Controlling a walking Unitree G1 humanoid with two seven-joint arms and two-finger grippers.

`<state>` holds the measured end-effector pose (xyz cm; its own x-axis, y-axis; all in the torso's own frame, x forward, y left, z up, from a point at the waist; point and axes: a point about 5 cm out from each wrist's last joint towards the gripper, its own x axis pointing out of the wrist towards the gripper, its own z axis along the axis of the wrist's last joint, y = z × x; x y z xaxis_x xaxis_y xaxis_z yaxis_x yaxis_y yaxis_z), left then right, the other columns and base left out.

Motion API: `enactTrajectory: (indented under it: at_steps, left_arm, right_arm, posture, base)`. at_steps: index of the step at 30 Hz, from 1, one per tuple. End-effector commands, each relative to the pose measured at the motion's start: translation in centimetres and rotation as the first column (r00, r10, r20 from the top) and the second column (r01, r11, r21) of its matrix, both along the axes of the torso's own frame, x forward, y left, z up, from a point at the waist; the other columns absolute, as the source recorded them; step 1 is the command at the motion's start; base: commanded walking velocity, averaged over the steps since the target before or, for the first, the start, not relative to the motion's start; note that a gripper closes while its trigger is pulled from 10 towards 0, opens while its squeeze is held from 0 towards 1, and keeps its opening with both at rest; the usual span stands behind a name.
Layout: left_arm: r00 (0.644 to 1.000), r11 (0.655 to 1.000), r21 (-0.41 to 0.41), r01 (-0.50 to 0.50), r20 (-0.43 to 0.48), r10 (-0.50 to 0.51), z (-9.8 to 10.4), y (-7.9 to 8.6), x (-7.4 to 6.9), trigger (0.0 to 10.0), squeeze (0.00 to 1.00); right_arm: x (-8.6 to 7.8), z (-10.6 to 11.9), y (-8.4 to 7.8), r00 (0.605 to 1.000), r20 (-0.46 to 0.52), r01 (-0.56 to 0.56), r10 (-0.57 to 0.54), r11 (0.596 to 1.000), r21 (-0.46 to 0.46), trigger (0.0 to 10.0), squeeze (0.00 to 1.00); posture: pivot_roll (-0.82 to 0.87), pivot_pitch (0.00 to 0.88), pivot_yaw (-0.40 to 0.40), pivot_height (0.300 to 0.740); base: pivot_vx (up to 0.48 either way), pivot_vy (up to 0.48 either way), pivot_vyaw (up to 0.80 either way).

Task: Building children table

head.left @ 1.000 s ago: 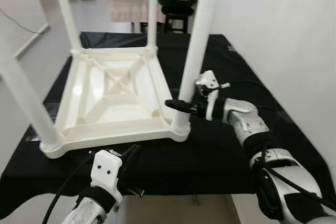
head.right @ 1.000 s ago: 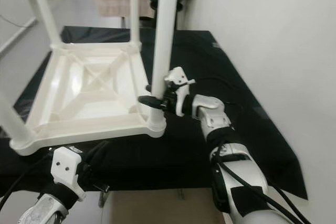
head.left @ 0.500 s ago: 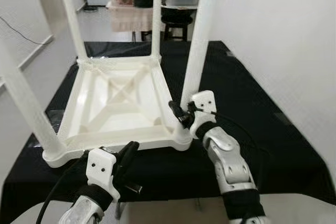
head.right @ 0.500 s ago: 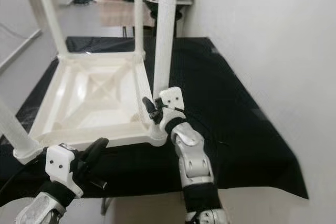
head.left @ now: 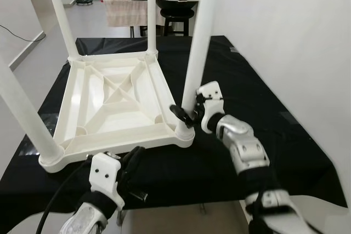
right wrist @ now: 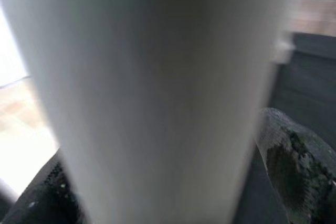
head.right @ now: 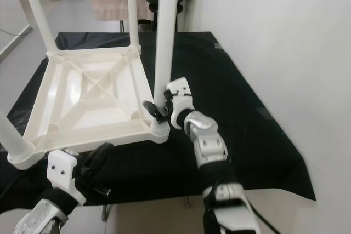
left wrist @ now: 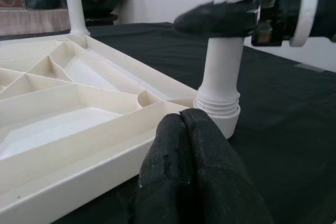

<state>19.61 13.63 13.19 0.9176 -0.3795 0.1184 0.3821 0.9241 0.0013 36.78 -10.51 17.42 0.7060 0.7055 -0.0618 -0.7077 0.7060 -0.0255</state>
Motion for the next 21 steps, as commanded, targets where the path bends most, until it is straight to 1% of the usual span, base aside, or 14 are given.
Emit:
enactTrajectory:
  at_steps: [1,2,3,4,5,6,8,10,11,12,16,19,20,21]
  left_arm:
    - [1.000,1.000,-0.012,0.002,-0.018,-0.002,-0.4,-0.1,0.0,10.0,0.00]
    - [1.000,1.000,-0.012,0.003,-0.018,-0.003,-0.4,-0.1,0.1,10.0,0.00]
    - [1.000,1.000,-0.012,0.003,-0.018,-0.003,-0.4,-0.1,0.1,10.0,0.00]
    - [1.000,1.000,-0.012,0.004,-0.019,-0.004,-0.4,-0.1,0.1,10.0,0.00]
    - [1.000,1.000,-0.012,0.004,-0.019,-0.004,-0.4,-0.1,0.1,10.0,0.00]
    - [1.000,1.000,-0.012,0.004,-0.019,-0.004,-0.5,-0.1,0.1,10.0,0.00]
    - [1.000,1.000,-0.011,0.003,-0.020,-0.003,-0.5,-0.1,0.1,10.0,0.00]
    - [1.000,1.000,-0.011,0.003,-0.020,-0.003,-0.5,-0.1,0.0,10.0,0.00]
    - [1.000,1.000,-0.010,0.003,-0.020,-0.003,-0.5,-0.1,0.0,10.0,0.00]
    - [1.000,1.000,-0.010,0.003,-0.020,-0.004,-0.5,-0.1,0.0,10.0,0.00]
    - [1.000,1.000,-0.010,0.004,-0.020,-0.004,-0.5,-0.1,0.0,10.0,0.00]
    - [1.000,1.000,-0.011,0.005,-0.021,-0.006,-0.5,-0.1,0.0,10.0,0.00]
    - [1.000,1.000,-0.012,0.006,-0.021,-0.006,-0.5,-0.2,0.0,10.0,0.00]
    - [1.000,1.000,-0.012,0.006,-0.021,-0.006,-0.5,-0.2,0.0,10.0,0.00]
  right_arm:
    - [0.0,-0.2,0.6,0.994,-0.006,-0.105,0.105,0.994,0.025,10.0,0.00]
    - [0.0,-0.1,0.8,0.985,0.002,-0.171,0.171,0.985,0.011,10.0,0.00]
    - [0.0,-0.1,0.8,0.985,0.002,-0.171,0.171,0.985,0.011,10.0,0.00]
    - [-0.1,-0.1,1.0,0.973,-0.002,-0.229,0.229,0.973,-0.008,10.0,0.00]
    - [-0.1,-0.1,1.0,0.973,-0.002,-0.229,0.229,0.973,-0.008,10.0,0.00]
    - [-0.3,-0.2,1.3,0.952,-0.023,-0.305,0.304,0.951,-0.040,10.0,0.00]
    - [-0.4,-0.4,1.5,0.919,-0.064,-0.392,0.388,0.917,-0.073,10.0,0.00]
    - [-0.4,-0.4,1.5,0.911,-0.077,-0.410,0.404,0.909,-0.079,10.0,0.00]
    - [-0.3,-0.5,1.4,0.906,-0.087,-0.420,0.413,0.904,-0.081,2.2,0.00]
    - [-0.2,-0.5,1.1,0.901,-0.100,-0.430,0.422,0.900,-0.075,0.0,0.00]
    - [0.0,-0.8,0.4,0.897,-0.111,-0.438,0.429,0.896,-0.073,0.0,0.00]
    - [0.2,-1.2,-0.4,0.914,-0.110,-0.400,0.390,0.912,-0.092,0.0,0.00]
    - [0.2,-1.6,-1.1,0.937,-0.103,-0.345,0.334,0.931,-0.118,0.0,0.00]
    - [0.2,-1.6,-1.1,0.937,-0.103,-0.345,0.334,0.931,-0.118,0.0,0.00]
  posture:
    - [0.11,0.020,-0.080,0.740]
    - [0.12,0.015,-0.083,0.740]
    - [0.12,0.015,-0.083,0.740]
    - [0.12,0.015,-0.083,0.740]
    - [0.12,0.015,-0.083,0.740]
    - [0.13,0.014,-0.086,0.740]
    - [0.13,0.015,-0.085,0.740]
    - [0.13,0.015,-0.085,0.740]
    - [0.13,0.014,-0.084,0.740]
    - [0.13,0.015,-0.083,0.740]
    - [0.13,0.016,-0.081,0.740]
    - [0.13,0.017,-0.080,0.740]
    - [0.13,0.017,-0.080,0.740]
    - [0.13,0.017,-0.080,0.740]
  base:
    - [0.000,0.000,0.00]
    - [0.000,0.000,0.00]
    - [0.000,0.000,0.00]
    - [0.000,0.000,0.00]
    - [0.000,0.000,0.00]
    - [0.000,0.000,0.00]
    - [0.000,0.000,0.00]
    - [0.000,0.000,0.00]
    - [0.000,0.000,0.00]
    - [0.000,0.000,0.00]
    - [0.000,0.000,0.00]
    - [0.000,0.000,0.00]
    - [0.000,0.000,0.00]
    - [0.000,0.000,0.00]
